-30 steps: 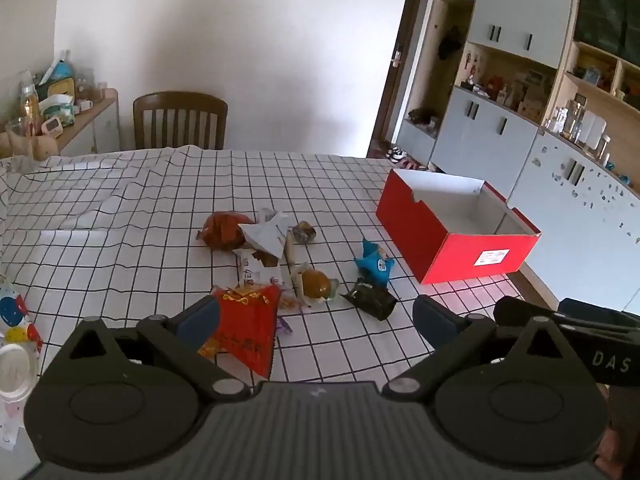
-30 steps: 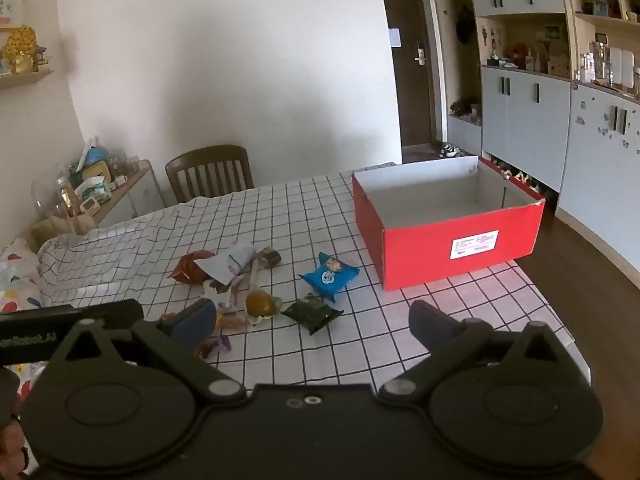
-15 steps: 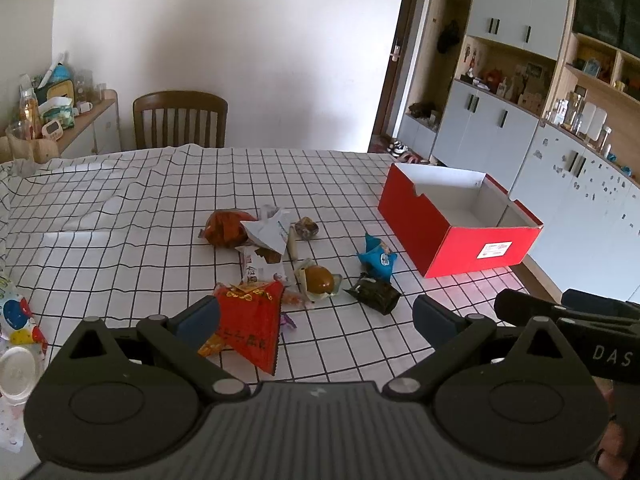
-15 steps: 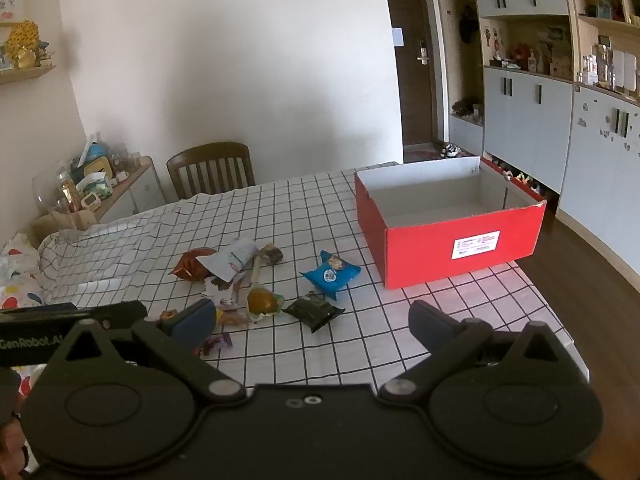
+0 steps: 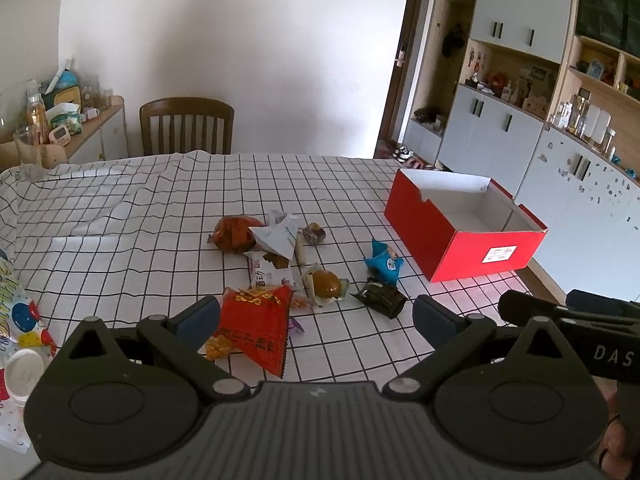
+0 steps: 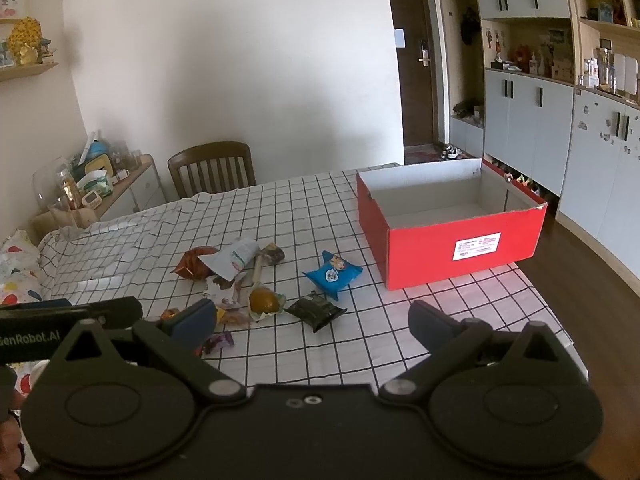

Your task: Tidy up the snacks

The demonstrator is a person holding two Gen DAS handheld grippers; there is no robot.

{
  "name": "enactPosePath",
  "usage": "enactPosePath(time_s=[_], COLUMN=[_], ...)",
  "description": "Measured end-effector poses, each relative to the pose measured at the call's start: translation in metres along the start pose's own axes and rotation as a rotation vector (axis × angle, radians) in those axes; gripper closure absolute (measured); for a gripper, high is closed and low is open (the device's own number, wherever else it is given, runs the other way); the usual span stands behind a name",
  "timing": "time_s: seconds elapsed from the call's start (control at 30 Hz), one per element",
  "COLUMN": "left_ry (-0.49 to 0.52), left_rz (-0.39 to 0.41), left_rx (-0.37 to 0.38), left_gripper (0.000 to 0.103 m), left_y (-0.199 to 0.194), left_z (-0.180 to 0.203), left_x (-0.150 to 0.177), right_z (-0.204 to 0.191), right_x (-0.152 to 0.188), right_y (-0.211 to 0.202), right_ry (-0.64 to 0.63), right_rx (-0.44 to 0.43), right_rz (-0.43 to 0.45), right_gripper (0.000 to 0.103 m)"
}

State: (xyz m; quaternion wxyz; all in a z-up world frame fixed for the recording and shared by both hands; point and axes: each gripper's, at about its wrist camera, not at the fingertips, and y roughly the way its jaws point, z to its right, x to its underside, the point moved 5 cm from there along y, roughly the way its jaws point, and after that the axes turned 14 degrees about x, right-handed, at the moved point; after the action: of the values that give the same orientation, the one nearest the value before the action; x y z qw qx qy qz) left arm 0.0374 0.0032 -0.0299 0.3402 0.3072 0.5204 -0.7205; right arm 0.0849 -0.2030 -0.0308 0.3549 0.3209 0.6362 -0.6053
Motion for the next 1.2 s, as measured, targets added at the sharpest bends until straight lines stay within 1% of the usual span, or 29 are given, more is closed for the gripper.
enactPosePath(time_s=[0.3, 0.67, 1.2], left_ry=[0.013, 0.014, 0.000], left_rz=[0.013, 0.014, 0.012], left_rx=[0.004, 0.008, 0.008], left_gripper=[0.000, 0.000, 0.000], left_y=[-0.0045, -0.0053, -0.0067], left_z=[0.0045, 0.0052, -0.0020], left_x=[-0.0006, -0.0007, -0.0004], right_z=[0.0006, -0.0033, -0.0083], right_x=[-0.0015, -0.0029, -0.0025], right_y=[-0.0046, -0.0089, -0.0088], right_ry=[0.000, -0.007, -0.009], right_rx=[0.013, -0.004, -0.002], right_rz=[0.020, 0.033, 0.035], right_gripper=[0.001, 0.001, 0.001])
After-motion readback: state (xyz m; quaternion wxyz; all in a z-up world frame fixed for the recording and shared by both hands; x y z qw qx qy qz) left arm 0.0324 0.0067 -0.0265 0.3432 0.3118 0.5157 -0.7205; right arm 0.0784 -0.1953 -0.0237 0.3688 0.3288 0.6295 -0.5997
